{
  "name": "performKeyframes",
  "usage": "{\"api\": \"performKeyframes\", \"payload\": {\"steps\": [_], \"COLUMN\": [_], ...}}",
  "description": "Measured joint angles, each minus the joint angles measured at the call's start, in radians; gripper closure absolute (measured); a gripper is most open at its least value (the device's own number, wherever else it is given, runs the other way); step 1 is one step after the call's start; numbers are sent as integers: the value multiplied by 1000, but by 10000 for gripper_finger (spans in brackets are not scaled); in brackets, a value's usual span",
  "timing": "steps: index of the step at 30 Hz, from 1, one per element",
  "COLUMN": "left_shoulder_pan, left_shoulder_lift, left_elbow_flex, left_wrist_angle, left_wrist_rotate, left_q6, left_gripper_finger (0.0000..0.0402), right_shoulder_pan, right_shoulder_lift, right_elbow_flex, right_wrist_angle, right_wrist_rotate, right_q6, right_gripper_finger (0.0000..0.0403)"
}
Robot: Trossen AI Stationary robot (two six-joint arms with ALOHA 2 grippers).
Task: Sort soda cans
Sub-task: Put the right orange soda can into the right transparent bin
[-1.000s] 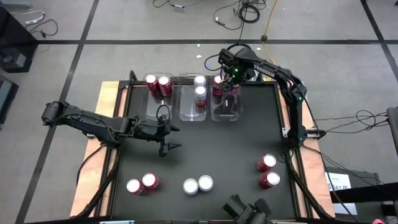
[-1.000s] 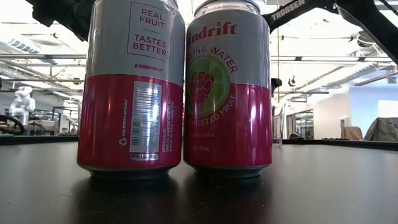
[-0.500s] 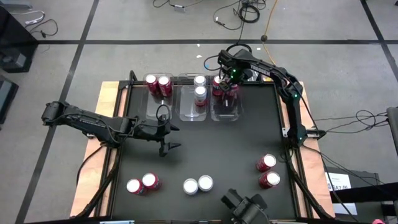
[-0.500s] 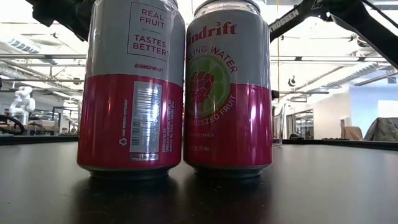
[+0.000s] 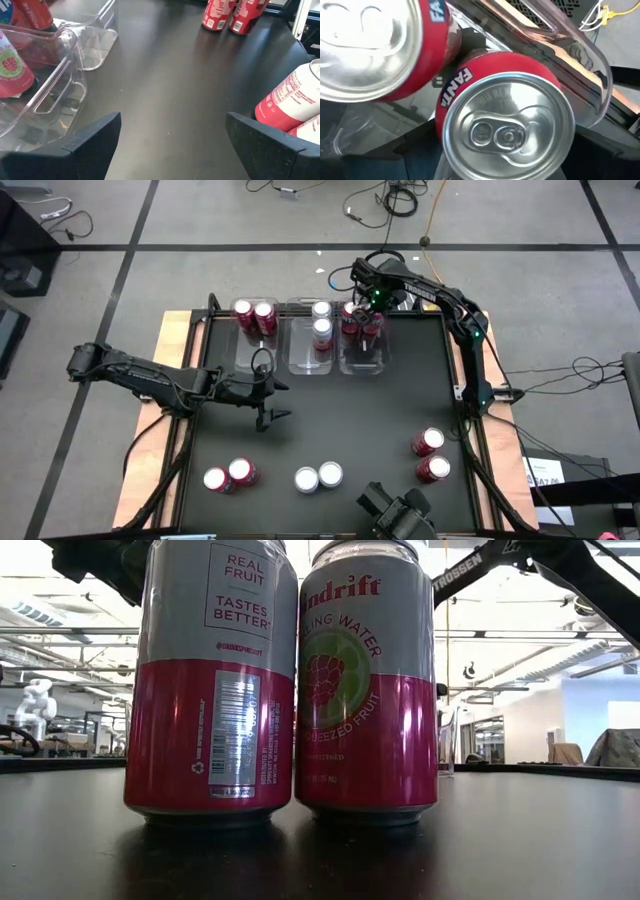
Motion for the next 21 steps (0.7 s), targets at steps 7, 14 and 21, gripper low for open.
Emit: {"api": "performKeyframes", "payload": {"steps": [7, 14, 21], "left_shoulder_pan": [0, 0, 0], "left_shoulder_lift": [0, 0, 0], "left_elbow_flex": [0, 0, 0], "left_wrist_angle": [0, 0, 0], "left_wrist_rotate": [0, 0, 0], "left_q6": [0, 1, 1], "left_gripper_finger": [34, 34, 34], "right_shoulder_pan": [0, 1, 8], "right_shoulder_lift": [0, -2, -3], "right_elbow_flex": [0, 64, 204], "right_wrist_angle": [-9, -86, -226], "right_wrist_rotate": [6, 6, 7], "right_q6": [-4, -7, 3], "right_gripper_finger": [75, 74, 74]}}
